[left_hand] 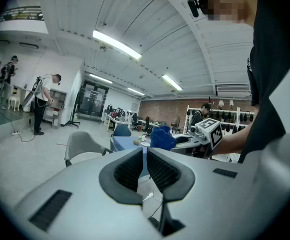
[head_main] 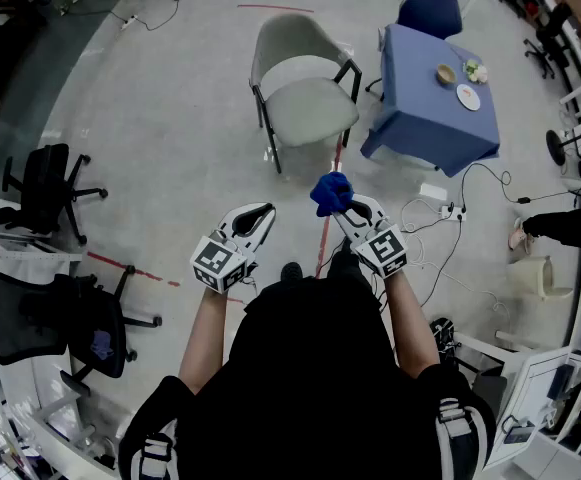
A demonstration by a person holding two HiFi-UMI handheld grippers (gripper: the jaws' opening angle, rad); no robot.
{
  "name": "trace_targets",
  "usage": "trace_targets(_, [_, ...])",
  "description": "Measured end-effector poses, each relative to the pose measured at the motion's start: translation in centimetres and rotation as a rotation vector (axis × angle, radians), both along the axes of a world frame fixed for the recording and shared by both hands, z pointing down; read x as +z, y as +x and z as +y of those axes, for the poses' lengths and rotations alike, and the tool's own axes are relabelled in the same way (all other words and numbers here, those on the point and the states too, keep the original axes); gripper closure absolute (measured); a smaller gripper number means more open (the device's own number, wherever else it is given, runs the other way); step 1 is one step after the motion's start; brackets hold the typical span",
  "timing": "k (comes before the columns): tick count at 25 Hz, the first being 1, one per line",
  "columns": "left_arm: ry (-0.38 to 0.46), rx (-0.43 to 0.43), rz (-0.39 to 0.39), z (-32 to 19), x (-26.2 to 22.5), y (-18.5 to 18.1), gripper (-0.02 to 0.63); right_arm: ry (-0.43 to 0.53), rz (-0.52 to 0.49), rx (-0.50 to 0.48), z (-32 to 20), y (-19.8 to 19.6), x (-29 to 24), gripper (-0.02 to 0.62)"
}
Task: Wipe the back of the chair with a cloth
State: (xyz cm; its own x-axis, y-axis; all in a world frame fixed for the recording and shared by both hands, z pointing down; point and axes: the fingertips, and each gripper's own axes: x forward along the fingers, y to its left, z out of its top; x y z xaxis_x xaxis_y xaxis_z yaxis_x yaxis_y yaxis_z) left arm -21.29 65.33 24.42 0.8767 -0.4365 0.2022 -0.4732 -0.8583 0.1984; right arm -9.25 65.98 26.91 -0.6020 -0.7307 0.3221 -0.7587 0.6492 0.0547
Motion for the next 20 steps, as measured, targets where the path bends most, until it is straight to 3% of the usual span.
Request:
trace_targets(9, [-0.014,0.016,-0.017,-1.7,-0.1,2.5,0.563,-0.009,-0.012,0.026,-1.5,2.5,0.2,0.512])
trace_targets(16, [-0.017,0.015,-0.038,-4.4,0.0,6.5,0.563,-0.032,-0.071,0.022,-3.6,5.8,1.0,0.512])
trace_targets(20, [-0.026,-0.001,-0.052,-6.2,0.4,10.0,0.564,-0.045,-0.055,-0.017,-5.5,8.7,1.9,0.512])
